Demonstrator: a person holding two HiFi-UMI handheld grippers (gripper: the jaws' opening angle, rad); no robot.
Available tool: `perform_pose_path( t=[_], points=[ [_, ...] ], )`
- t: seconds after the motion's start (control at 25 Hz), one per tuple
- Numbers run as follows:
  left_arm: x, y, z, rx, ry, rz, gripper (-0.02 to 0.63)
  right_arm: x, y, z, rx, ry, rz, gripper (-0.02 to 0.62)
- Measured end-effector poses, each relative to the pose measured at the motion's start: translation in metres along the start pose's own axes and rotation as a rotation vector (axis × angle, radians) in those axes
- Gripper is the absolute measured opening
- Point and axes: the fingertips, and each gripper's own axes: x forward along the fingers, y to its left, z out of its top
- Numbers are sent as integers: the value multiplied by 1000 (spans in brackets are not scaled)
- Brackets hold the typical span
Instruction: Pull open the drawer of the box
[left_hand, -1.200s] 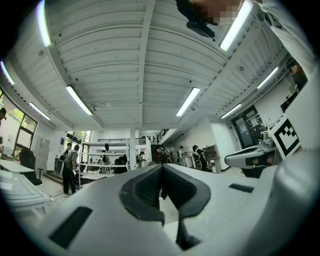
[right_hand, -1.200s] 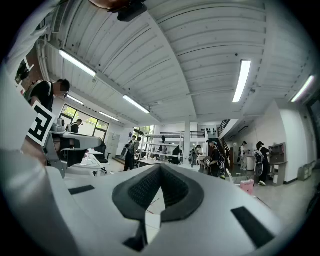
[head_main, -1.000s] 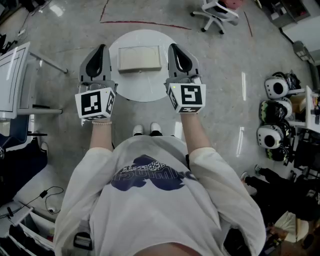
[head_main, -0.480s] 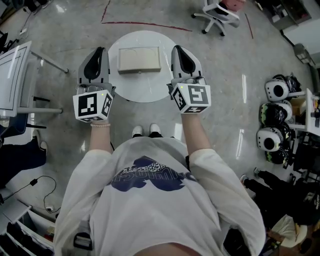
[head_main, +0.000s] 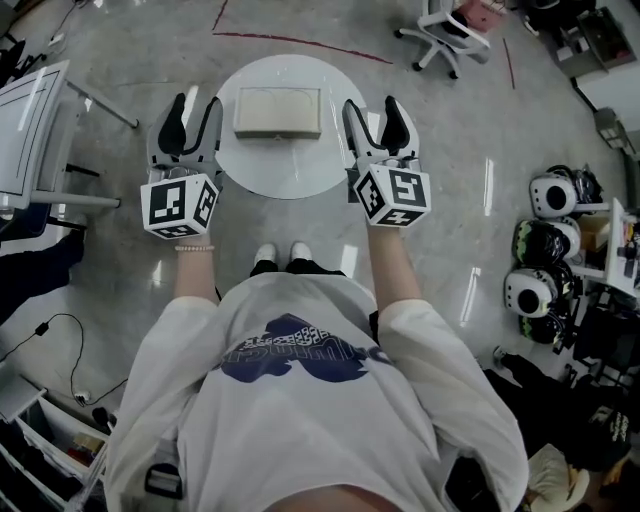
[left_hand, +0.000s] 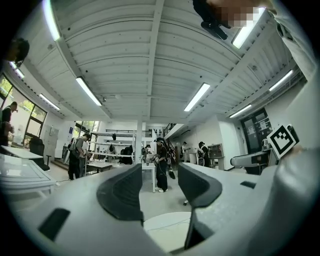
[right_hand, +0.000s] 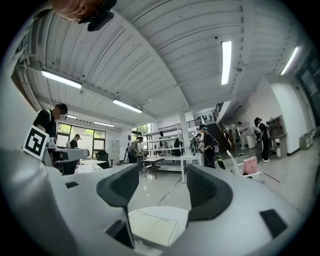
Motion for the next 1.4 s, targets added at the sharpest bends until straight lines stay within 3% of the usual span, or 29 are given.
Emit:
perform_pose_path(
  t=[0.2, 0.4, 1.04, 1.4],
  points=[
    [7, -7, -4, 21, 16, 13, 207, 2, -5, -16, 4, 41, 37, 273],
    [20, 3, -12, 27, 34, 7, 207, 9, -8, -54, 38, 117, 8, 273],
    [89, 84, -40, 34, 75, -100, 207, 49, 40, -256, 120, 580, -164, 276],
    [114, 116, -59, 26, 86, -147, 207, 79, 82, -349, 195, 808, -150, 279]
  ],
)
